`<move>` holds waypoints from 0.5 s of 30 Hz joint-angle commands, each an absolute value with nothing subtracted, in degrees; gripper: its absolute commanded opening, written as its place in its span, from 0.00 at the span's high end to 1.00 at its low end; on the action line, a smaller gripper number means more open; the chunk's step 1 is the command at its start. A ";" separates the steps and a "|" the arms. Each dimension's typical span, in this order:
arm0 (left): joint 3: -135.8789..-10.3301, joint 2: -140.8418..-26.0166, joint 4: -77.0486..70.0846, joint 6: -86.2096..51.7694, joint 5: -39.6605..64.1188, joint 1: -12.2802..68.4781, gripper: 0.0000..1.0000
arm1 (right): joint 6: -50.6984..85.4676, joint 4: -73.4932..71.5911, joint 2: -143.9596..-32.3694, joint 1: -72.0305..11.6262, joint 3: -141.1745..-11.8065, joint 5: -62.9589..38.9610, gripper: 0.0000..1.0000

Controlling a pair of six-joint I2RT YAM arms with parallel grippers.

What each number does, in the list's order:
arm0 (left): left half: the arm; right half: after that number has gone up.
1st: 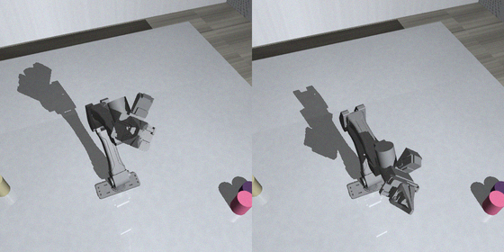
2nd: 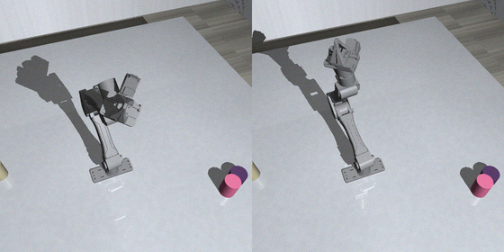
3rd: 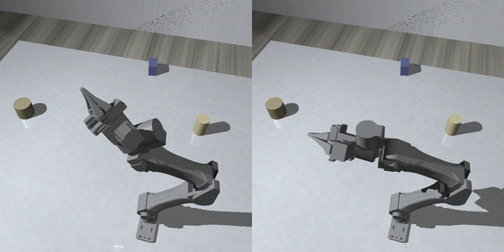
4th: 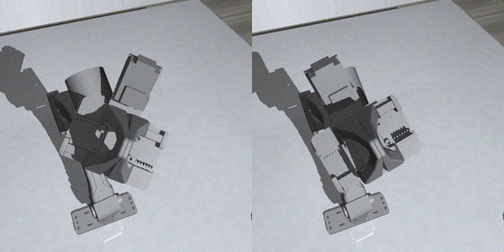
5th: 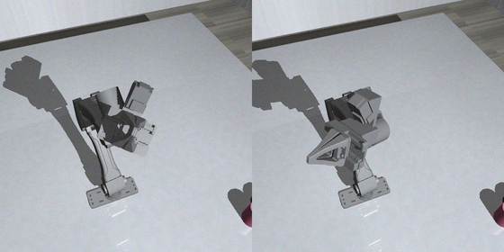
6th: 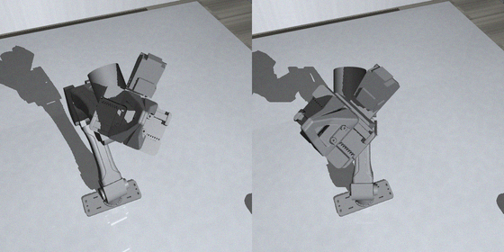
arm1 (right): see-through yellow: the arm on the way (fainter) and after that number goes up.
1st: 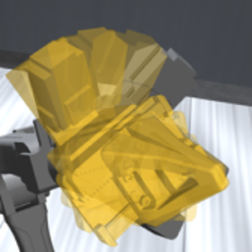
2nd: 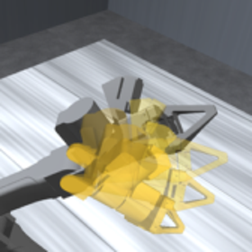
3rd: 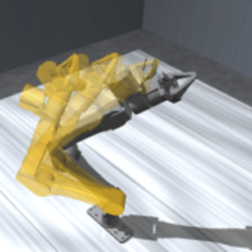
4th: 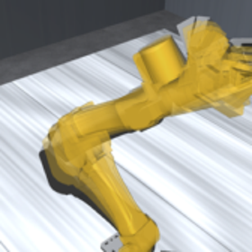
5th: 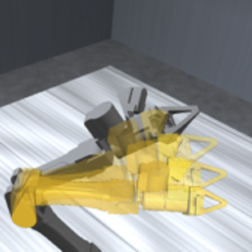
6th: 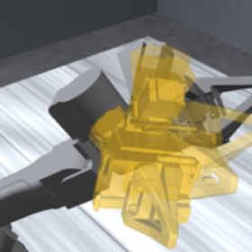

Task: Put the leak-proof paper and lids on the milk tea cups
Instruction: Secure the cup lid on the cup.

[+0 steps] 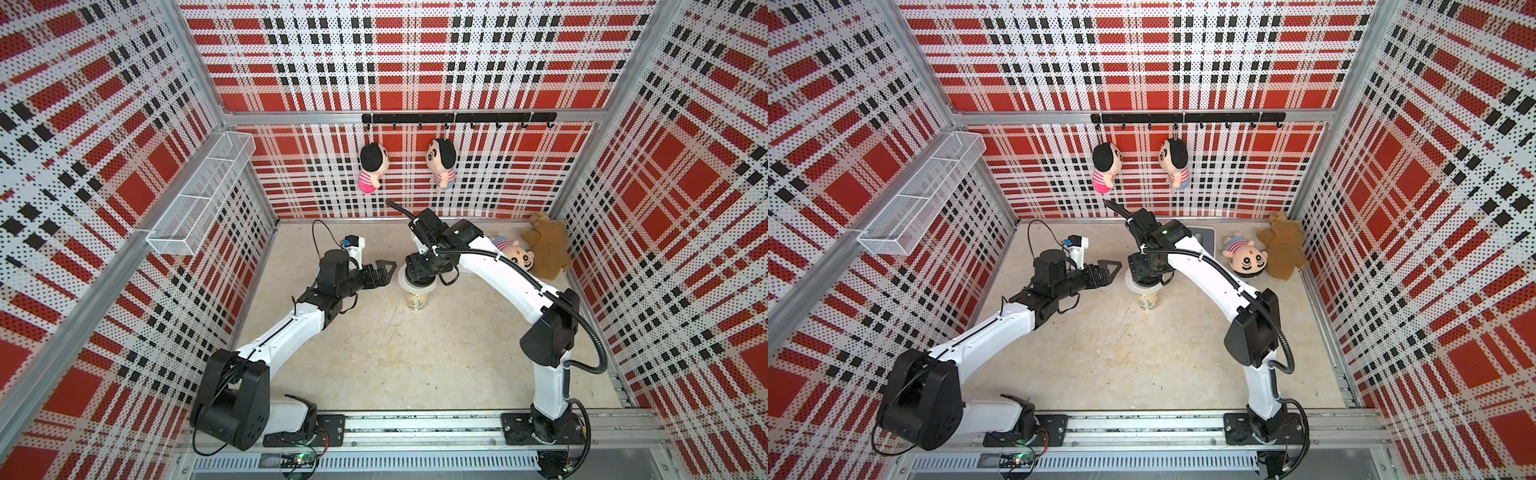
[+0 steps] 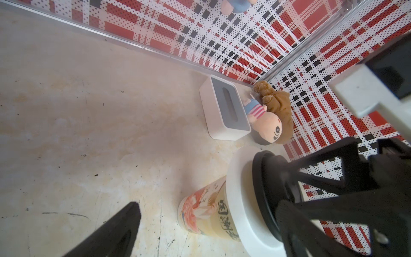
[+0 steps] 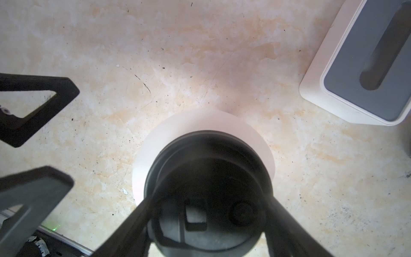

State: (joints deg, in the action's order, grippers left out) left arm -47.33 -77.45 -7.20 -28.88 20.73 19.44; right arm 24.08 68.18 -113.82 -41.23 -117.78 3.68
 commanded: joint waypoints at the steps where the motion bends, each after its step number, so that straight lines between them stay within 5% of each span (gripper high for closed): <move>1: -47.81 -78.25 -8.92 -28.48 21.27 19.86 0.01 | 24.32 70.05 -114.81 -41.92 -120.30 3.87 0.45; 15: -47.46 -78.84 -9.33 -28.44 21.71 19.86 0.01 | 24.10 70.96 -116.18 -42.28 -121.18 3.80 0.43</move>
State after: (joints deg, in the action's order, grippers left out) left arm -47.31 -78.46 -7.40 -28.88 20.80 19.46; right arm 24.05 69.71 -114.80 -41.78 -119.96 3.66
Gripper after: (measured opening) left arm 0.988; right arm 0.743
